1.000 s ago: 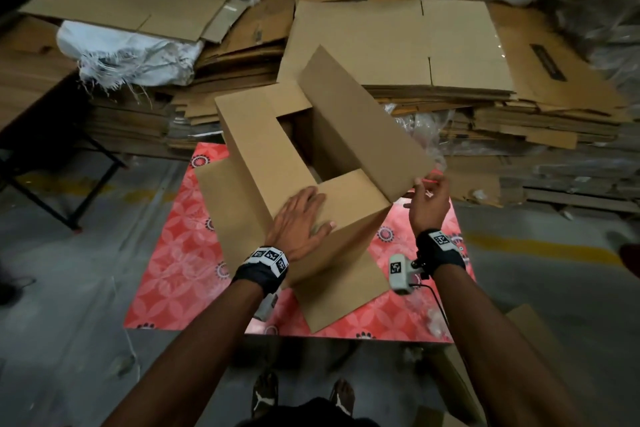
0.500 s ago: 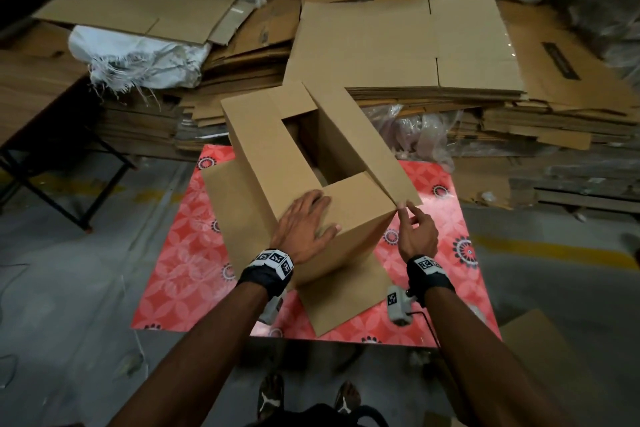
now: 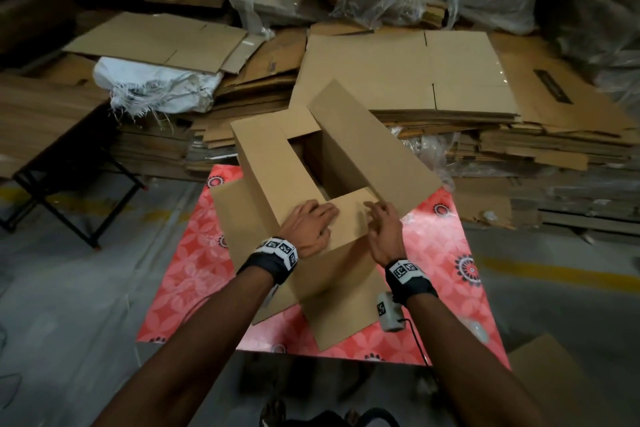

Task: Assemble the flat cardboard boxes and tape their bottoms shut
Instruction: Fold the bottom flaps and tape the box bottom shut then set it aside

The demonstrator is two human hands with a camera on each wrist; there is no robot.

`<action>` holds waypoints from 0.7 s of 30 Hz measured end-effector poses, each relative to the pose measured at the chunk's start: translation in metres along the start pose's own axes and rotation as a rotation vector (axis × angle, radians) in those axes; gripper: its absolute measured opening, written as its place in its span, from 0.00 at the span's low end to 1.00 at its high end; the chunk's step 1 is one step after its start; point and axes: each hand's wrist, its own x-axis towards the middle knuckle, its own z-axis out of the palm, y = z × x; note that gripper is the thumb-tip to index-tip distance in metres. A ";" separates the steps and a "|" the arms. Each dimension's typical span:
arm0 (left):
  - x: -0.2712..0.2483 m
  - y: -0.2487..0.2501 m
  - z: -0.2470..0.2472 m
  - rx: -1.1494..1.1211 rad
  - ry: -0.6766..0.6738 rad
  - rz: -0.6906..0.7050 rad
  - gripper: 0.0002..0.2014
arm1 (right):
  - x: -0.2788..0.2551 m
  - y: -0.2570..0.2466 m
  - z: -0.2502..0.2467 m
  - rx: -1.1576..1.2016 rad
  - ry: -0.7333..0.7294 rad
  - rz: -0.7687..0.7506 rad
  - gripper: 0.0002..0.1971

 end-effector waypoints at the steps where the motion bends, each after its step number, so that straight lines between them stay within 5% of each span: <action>1: 0.003 -0.001 -0.009 0.025 0.005 0.017 0.31 | 0.000 -0.001 0.003 0.011 -0.020 0.013 0.25; 5: 0.009 0.000 -0.048 0.005 0.168 0.085 0.20 | 0.000 0.010 0.006 0.081 -0.016 0.019 0.19; 9: -0.011 -0.009 -0.097 -0.093 0.286 0.003 0.07 | 0.000 0.015 0.003 0.111 0.005 -0.002 0.17; 12: -0.039 -0.015 -0.135 -0.066 0.179 -0.106 0.02 | -0.006 0.009 0.013 0.073 0.035 0.014 0.18; 15: -0.068 -0.025 -0.157 0.087 0.093 -0.225 0.08 | -0.013 -0.005 0.026 0.047 0.045 0.033 0.29; 21: -0.085 -0.059 -0.107 0.110 -0.220 -0.460 0.25 | -0.022 -0.054 0.051 0.029 -0.012 -0.095 0.23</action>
